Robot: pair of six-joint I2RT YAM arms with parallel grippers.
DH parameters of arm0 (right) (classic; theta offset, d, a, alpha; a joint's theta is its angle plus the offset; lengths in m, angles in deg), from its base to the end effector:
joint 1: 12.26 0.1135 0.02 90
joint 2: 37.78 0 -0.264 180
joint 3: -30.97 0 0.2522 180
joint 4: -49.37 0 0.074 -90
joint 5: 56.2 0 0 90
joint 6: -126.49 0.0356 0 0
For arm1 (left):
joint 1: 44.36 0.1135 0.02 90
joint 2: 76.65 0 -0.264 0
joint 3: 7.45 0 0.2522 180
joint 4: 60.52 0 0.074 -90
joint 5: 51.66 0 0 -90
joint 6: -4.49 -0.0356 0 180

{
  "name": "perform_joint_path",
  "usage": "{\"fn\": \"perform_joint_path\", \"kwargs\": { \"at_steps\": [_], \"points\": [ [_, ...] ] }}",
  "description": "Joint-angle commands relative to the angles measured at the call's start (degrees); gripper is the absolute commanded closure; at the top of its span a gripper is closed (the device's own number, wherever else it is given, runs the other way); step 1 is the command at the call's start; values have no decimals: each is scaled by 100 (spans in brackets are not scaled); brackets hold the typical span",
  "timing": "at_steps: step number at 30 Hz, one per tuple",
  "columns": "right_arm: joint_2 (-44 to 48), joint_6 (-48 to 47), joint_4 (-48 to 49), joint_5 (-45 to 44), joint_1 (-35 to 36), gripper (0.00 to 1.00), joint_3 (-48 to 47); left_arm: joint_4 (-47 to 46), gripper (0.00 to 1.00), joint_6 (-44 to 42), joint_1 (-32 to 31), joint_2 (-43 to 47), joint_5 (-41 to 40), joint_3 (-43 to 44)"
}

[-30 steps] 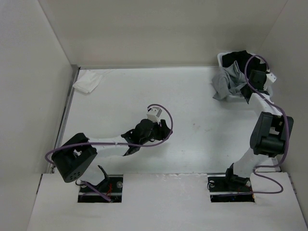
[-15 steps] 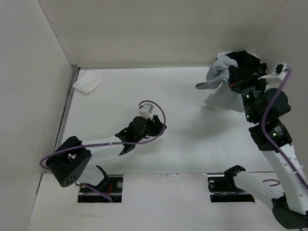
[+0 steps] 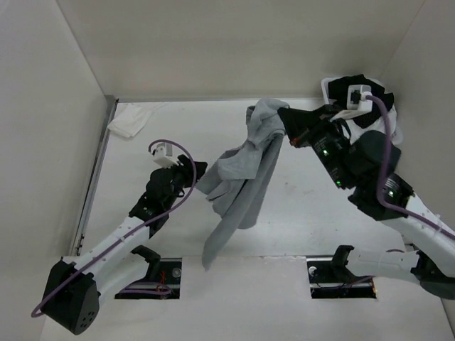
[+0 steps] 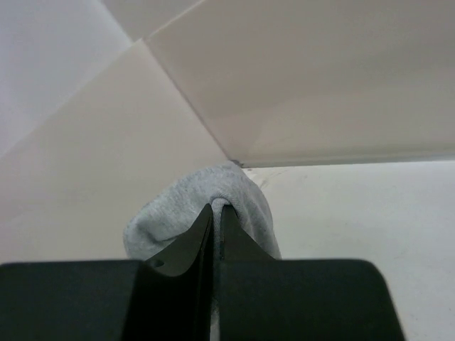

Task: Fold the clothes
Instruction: Move the tank top to the center of the board

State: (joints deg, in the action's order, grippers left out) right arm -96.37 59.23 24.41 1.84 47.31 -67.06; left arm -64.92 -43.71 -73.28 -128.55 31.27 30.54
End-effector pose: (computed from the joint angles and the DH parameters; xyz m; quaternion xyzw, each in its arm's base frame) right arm 0.1064 0.1440 0.5251 0.0205 0.6273 0.3732 0.6832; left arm 0.1857 -0.0976 0.2426 -0.1250 0.7526 -0.3348 0.5531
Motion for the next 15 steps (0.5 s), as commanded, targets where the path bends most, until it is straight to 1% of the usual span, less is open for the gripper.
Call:
{"fn": "perform_joint_path", "kwargs": {
  "at_steps": [1,2,5,7,9,10,11,13,14,15],
  "points": [
    [-617,931,293,610,-1230,99,629,584,57,91,313,198,22,-137],
    [-897,1134,416,926,-1599,100,770,646,58,91,383,189,-13,-155],
    [-1836,1478,732,1402,-2452,100,851,777,58,91,629,119,-31,-190],
    [-2461,1706,856,1596,-2892,100,624,839,58,126,778,110,-84,-208],
    [-3225,1935,865,1842,-3349,100,107,883,59,135,875,84,-163,-217],
    [-3586,2023,848,1913,-3534,95,-192,910,59,83,876,31,-207,-208],
    [-3911,2050,813,1939,-3692,85,-482,927,59,65,824,-30,-242,-199],
    [-4256,2059,690,2114,-3852,66,-792,971,59,-22,596,-232,-251,-199],
    [-4257,2024,690,2142,-3870,60,-758,980,60,-75,438,-329,-251,-208],
    [-4197,1919,733,2142,-3870,57,-627,972,61,-163,201,-451,-260,-234]
  ]
}}
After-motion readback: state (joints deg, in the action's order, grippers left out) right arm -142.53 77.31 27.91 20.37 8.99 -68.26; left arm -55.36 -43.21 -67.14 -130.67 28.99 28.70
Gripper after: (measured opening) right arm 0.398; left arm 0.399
